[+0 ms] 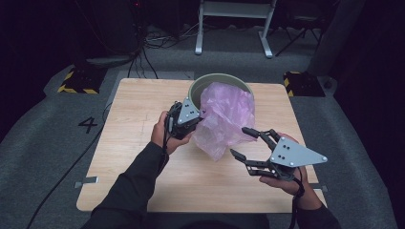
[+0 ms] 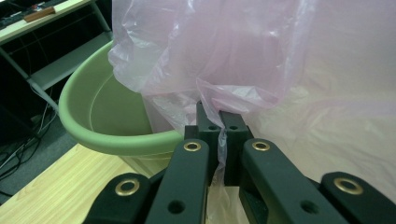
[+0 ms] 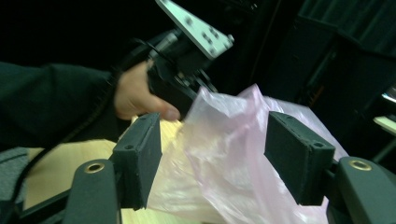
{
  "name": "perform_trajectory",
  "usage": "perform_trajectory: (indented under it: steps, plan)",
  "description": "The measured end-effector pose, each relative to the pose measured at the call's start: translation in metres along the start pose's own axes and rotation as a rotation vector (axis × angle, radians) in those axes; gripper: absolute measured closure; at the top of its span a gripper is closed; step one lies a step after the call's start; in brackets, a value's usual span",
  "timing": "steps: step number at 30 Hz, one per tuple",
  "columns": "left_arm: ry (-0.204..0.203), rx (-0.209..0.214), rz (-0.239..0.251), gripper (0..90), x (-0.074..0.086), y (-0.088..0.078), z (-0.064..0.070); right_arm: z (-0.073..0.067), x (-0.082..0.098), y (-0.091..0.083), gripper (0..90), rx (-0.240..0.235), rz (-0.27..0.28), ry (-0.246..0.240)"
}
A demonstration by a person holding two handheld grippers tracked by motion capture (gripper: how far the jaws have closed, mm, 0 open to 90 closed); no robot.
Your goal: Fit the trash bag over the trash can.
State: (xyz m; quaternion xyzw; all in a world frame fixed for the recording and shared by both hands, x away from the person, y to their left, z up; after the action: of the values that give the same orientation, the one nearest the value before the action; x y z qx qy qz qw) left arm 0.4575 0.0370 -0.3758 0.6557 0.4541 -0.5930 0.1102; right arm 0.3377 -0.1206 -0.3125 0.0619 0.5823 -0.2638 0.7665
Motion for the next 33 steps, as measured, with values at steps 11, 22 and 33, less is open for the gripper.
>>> perform_trajectory:
  steps: [11, 22, 33]
  plan:
    - [0.005, 0.012, -0.002, 89.8, -0.002, 0.000, 0.004, -0.021, 0.003, 0.032, 42.7, -0.080, -0.062, -0.055]
    - [-0.016, 0.013, 0.008, 89.8, -0.004, -0.006, -0.003, 0.028, 0.040, 0.063, 73.9, 0.078, -0.220, -0.040]
    - [-0.094, -0.025, 0.008, 89.8, -0.002, -0.010, -0.042, 0.056, 0.066, 0.042, 90.0, 0.106, -0.258, -0.021]
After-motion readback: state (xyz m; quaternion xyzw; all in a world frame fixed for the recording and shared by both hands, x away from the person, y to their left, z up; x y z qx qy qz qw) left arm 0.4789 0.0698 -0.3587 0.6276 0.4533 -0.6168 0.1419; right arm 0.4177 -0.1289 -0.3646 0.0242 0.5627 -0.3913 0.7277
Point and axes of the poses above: each handheld gripper's, and its own axes: y roughly forward along the jaws, x roughly out of its underside, z roughly to its right, the point moved 8 cm from there along y, roughly forward along the jaws, and after that the axes turned 6 degrees about -x, right-handed, at the moved point
